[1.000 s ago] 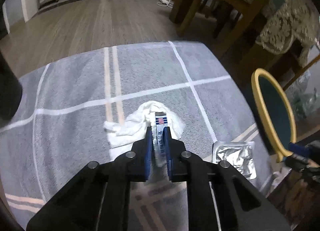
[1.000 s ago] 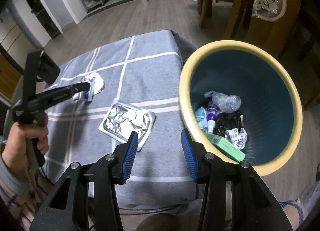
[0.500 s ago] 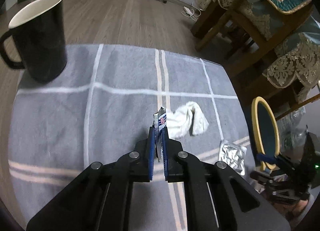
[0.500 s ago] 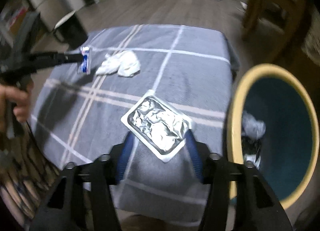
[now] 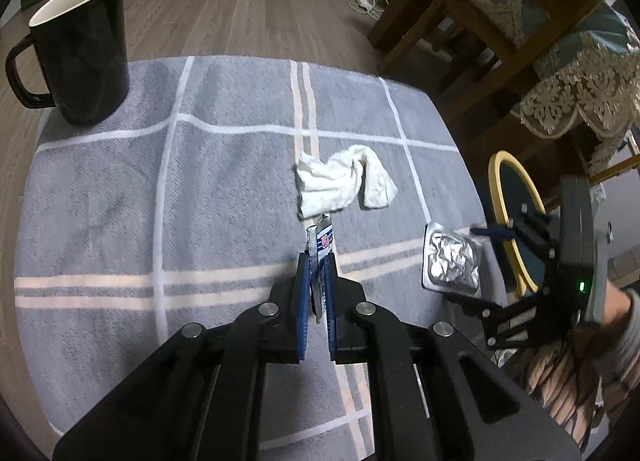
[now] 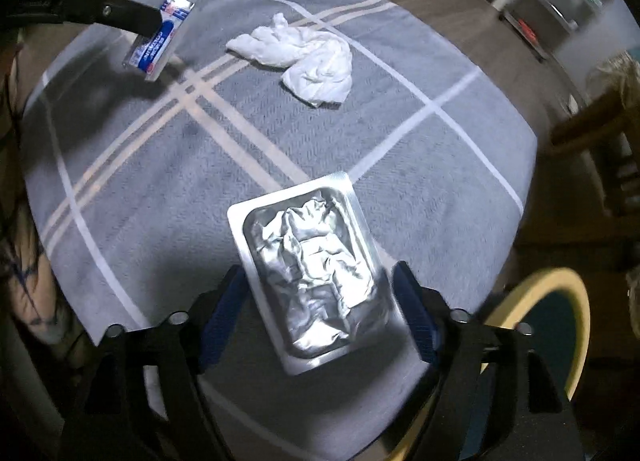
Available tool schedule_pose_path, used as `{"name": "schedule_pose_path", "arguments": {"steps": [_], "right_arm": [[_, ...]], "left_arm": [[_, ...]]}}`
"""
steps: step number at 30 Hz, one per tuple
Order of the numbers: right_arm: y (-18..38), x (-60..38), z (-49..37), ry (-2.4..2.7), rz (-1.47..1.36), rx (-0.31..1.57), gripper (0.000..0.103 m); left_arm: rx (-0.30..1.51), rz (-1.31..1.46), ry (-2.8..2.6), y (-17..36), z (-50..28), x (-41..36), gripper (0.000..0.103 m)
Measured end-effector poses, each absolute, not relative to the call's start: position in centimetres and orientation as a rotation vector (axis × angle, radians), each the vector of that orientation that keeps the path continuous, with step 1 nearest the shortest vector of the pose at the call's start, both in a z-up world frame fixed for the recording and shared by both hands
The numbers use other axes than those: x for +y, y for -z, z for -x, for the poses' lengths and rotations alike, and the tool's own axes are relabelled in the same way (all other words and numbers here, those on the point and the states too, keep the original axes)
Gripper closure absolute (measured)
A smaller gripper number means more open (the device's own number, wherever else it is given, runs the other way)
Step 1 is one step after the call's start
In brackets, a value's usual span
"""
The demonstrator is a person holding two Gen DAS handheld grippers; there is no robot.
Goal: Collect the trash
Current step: 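Grasp the foil blister pack with the right tool while the left tool grasps the blue-white tube, then carry tube and foil pack over the bin and open both tools to drop them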
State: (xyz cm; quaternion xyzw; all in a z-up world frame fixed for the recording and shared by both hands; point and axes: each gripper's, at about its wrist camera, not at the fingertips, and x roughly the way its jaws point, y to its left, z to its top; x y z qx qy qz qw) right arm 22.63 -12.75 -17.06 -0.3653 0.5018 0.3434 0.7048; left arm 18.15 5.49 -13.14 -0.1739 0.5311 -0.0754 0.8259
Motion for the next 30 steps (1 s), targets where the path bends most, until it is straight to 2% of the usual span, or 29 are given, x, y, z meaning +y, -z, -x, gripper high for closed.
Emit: {"name": "schedule_pose_path", "arguments": {"steps": [5,10,17,30], "right_arm": [[17.6,-13.9,-24.3,-0.767,0.695,1.201,0.017],[17.5,-15.0,-23.5,-0.751,0.598,1.187,0.027],[17.1,-16.1,-21.8,-0.701,0.524,1.191,0.031],[11.0,-20.1,-20.3,-0.596,0.275,1.068,0.032]], "left_arm": [[1.146,0.340,0.187,13.6,-18.1,4.5,0.096],[1.156,0.325,0.207,14.0,-18.3,3.7,0.096],[1.156,0.305,0.240,14.1,-18.4,2.6,0.096],[1.116,0.254,0.333,12.7,-18.4,-1.0,0.096]]}}
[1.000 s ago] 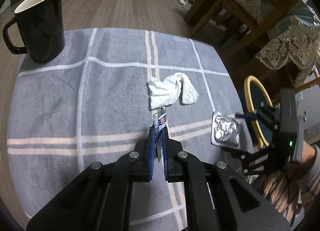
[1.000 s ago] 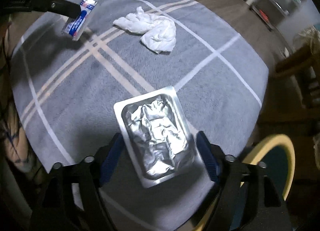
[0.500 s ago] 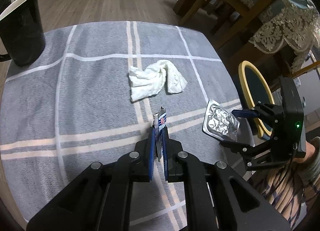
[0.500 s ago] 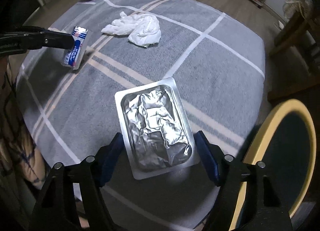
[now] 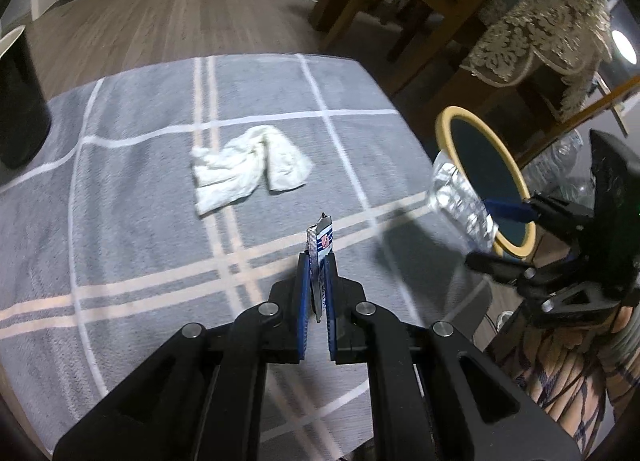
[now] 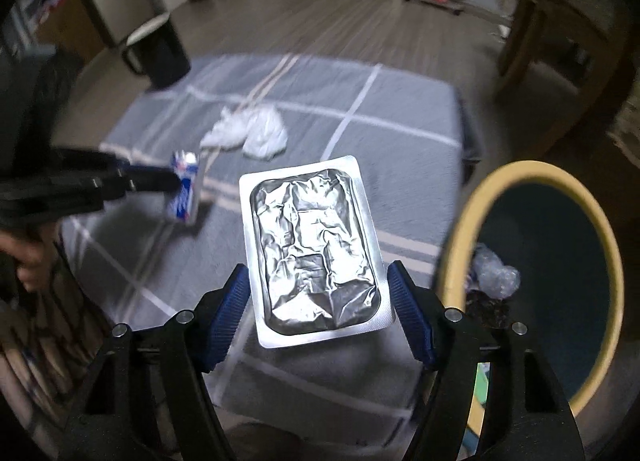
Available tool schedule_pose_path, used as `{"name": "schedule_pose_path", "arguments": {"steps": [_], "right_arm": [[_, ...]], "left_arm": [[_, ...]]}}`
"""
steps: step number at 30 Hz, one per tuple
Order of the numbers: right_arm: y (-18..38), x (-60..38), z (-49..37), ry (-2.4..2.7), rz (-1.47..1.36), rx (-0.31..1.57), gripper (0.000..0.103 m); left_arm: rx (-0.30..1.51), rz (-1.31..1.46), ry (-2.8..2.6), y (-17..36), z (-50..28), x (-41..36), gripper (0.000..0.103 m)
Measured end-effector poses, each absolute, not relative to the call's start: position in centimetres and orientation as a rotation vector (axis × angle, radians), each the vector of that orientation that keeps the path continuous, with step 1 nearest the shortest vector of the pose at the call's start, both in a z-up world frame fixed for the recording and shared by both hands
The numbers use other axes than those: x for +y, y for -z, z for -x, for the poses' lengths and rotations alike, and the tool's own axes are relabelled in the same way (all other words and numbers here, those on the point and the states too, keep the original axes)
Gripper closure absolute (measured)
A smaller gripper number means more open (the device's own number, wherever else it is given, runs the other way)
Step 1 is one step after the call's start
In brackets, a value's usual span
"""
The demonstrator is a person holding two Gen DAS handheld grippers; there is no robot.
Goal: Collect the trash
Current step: 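Carry tube and foil pack over the bin and open both tools to drop them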
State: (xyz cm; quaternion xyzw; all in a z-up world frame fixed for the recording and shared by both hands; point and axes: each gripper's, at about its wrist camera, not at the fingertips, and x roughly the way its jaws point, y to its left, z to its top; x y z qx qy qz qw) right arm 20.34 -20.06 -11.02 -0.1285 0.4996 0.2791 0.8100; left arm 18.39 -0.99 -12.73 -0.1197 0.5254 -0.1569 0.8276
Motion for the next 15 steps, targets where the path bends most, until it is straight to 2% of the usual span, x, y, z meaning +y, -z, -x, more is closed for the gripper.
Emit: {"name": "schedule_pose_path", "arguments": {"steps": [15], "right_arm": [[5.7,-30.0,-19.6,-0.398,0.071,0.997,0.032]], "left_arm": [[1.081,0.182,0.449,10.3,-18.5,-7.1,0.096]]}}
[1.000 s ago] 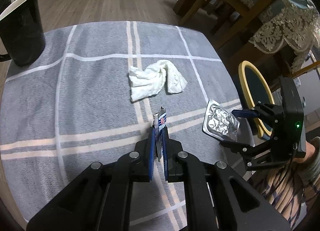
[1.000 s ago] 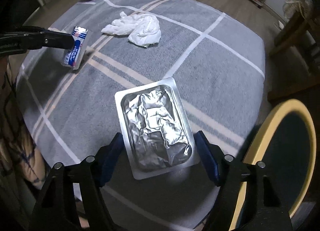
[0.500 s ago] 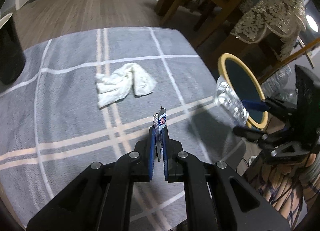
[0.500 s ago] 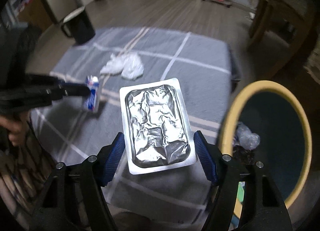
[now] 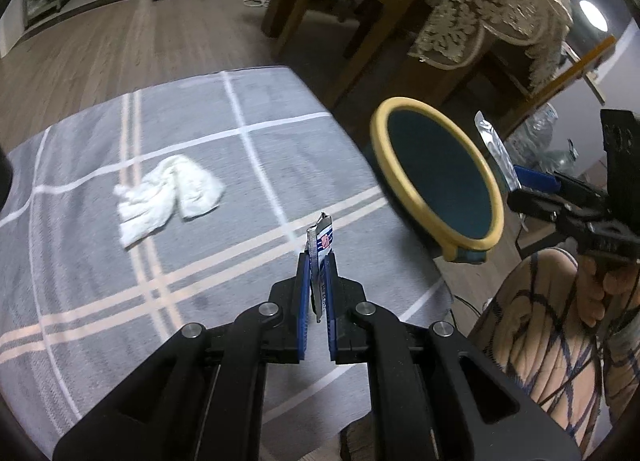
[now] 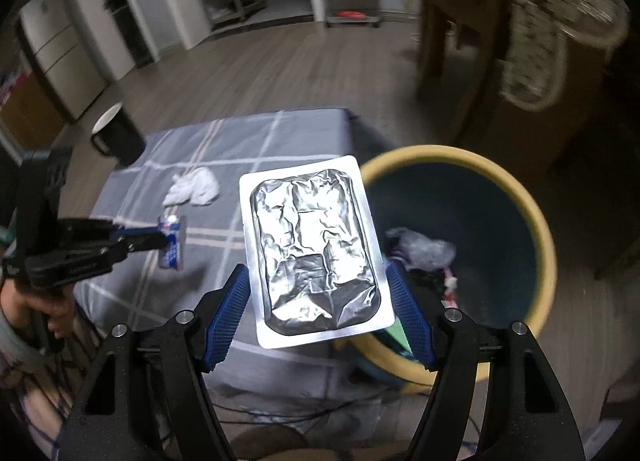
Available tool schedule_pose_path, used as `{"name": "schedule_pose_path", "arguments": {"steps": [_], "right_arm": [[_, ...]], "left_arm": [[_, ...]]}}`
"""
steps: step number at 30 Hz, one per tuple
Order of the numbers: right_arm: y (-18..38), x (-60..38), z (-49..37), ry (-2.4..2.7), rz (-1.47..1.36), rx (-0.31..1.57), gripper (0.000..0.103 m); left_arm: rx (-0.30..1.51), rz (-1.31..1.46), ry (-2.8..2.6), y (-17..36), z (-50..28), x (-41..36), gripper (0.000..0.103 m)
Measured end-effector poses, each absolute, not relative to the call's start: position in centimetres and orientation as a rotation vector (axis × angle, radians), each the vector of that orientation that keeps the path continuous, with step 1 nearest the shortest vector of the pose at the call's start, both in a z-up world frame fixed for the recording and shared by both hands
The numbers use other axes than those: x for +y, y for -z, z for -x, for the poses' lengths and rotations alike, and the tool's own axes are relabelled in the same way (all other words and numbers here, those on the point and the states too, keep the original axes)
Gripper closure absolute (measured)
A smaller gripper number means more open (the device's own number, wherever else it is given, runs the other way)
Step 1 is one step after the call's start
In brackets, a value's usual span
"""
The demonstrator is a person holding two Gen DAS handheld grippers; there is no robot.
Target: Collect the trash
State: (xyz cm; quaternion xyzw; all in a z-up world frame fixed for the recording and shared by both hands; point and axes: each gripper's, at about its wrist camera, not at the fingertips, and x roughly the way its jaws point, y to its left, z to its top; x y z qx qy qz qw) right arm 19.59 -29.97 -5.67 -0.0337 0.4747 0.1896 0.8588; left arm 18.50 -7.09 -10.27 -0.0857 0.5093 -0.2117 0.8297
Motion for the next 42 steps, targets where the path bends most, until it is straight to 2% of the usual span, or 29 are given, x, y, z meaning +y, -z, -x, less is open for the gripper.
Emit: {"name": "schedule_pose_path", "arguments": {"steps": [12,26,35,38,40,42], "right_arm": [[5.7,-37.8,-20.2,-0.230,-0.123,0.998,0.032],[7.8,-40.2,-21.9,-0.193,-0.286,1.059,0.032],[8.9,-41.2,-23.3,-0.149,-0.328,1.112,0.031],[9.4,-41.2,-23.7,-0.135,-0.336,1.153,0.031],[9.6,-41.1,-24.0,-0.142,-0.335,1.171,0.030],[9.7,-40.9,-24.1,-0.144,-0.324,1.181,0.030]], "left_arm": [[1.072,0.140,0.539,9.0,-20.3,-13.3,0.096],[1.102,0.097,0.610,9.5,-25.0,-23.1,0.096],[1.135,0.101,0.581,10.9,-27.0,-25.5,0.096],[1.146,0.103,0.576,11.5,-27.0,-25.6,0.083],[1.143,0.108,0.574,11.6,-27.0,-25.6,0.066],[1.140,0.105,0.573,11.7,-26.8,-25.4,0.059]]}}
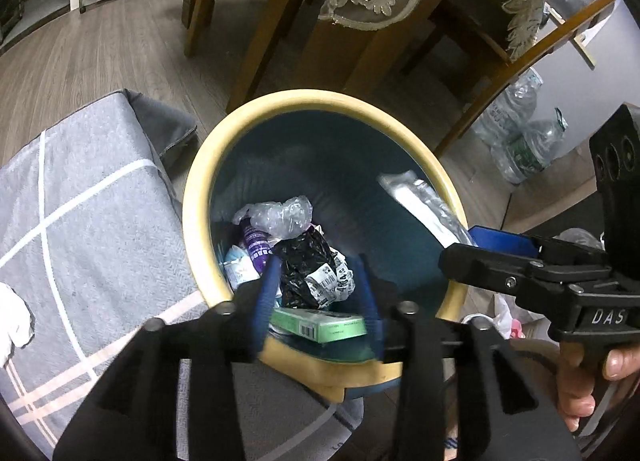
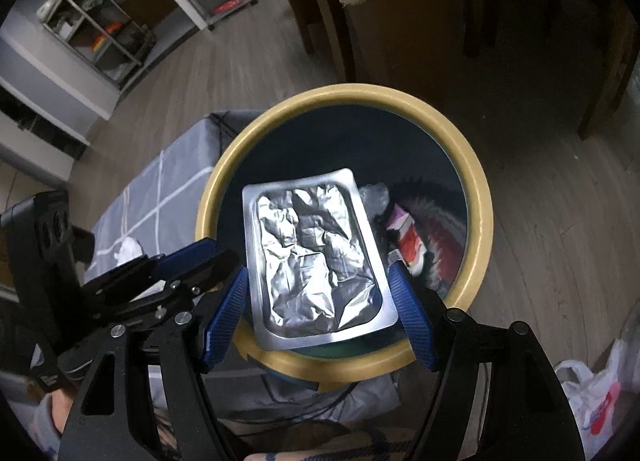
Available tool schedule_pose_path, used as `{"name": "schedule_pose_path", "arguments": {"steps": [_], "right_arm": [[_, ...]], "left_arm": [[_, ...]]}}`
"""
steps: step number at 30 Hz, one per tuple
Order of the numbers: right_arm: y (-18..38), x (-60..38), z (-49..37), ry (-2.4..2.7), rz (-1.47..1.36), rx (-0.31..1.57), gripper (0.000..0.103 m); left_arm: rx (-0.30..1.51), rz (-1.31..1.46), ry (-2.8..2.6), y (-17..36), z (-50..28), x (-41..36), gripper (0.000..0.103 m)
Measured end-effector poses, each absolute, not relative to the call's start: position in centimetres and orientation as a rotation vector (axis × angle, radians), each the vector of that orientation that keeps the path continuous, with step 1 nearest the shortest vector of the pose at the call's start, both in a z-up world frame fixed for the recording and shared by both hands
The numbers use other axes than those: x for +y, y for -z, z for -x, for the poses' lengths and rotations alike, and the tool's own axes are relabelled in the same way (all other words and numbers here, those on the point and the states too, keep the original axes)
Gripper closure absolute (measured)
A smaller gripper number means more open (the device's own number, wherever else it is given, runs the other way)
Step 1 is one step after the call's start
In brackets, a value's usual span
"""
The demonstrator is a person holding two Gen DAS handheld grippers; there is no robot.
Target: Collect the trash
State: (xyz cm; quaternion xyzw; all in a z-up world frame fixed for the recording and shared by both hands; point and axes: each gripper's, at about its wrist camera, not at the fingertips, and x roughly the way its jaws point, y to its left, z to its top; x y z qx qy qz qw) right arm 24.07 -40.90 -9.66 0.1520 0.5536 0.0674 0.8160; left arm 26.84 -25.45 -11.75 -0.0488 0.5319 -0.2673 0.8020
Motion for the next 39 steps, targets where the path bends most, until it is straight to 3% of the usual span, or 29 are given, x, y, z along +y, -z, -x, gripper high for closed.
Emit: {"name": "schedule_pose_path", "arguments": {"steps": [14,24,39], "right_arm": [[9.0,-40.0,-23.4,-0.135,-0.266,1.154,0.029],[6.3,-39.3,-20.6,-0.078,-0.178,1.011,0.020],[3.7,-40.1,-13.2,-0.018,-0.202,0.831,0.020]], "left_arm": [[1.069,0.144,0.524,9.5,-25.2,-21.7,0.027],[0.954,0.149,0.486,5.3,-21.9,-19.6,0.007],[0.841,0.076,0.404,3.1,-16.3,-20.3,0.006]]}}
